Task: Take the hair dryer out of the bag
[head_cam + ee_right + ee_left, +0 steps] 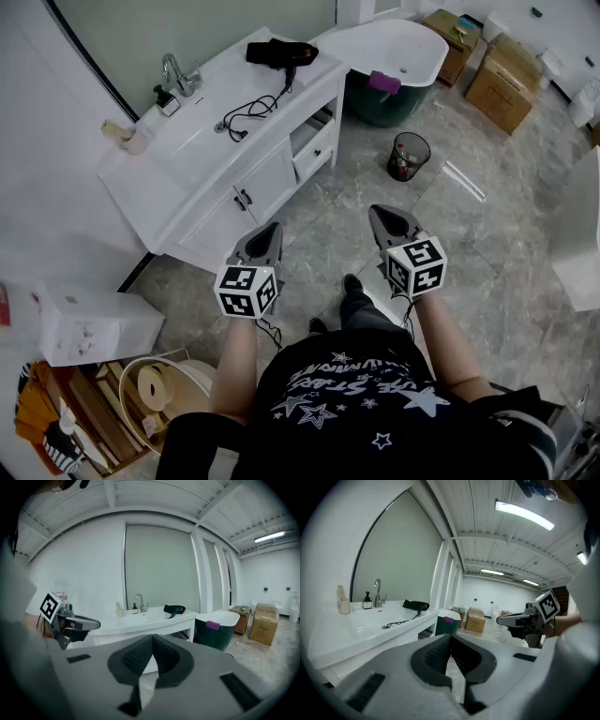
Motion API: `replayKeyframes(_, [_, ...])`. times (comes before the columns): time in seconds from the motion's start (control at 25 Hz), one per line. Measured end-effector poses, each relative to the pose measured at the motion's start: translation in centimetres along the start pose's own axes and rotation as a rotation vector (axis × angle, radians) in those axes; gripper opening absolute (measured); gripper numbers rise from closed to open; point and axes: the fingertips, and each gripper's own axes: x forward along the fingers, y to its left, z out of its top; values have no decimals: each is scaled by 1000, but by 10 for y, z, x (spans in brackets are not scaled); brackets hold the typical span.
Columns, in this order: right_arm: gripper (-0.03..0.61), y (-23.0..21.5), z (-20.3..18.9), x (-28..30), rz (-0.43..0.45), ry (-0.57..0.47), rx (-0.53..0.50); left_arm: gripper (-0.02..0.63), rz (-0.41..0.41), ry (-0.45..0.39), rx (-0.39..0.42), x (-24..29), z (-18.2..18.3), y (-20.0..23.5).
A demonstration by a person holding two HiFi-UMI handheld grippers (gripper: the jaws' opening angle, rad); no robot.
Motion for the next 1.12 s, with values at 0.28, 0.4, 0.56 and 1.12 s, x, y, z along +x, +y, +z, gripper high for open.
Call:
replayKeyframes(0.28, [6, 6, -9, -6, 7, 7, 3, 12, 8, 6, -7, -16, -9, 0])
replayKeyframes(0.4, [6, 11, -10, -5, 14, 8, 2, 11, 15, -8, -5, -23, -6, 3])
replayKeyframes(0.56, [6, 16, -16, -5, 25, 16, 30, 11, 19, 4, -23, -30, -15, 4])
replayKeyframes(1.12, [34, -23, -20, 39, 16, 20, 79, 12, 59, 17, -32, 8, -8, 21])
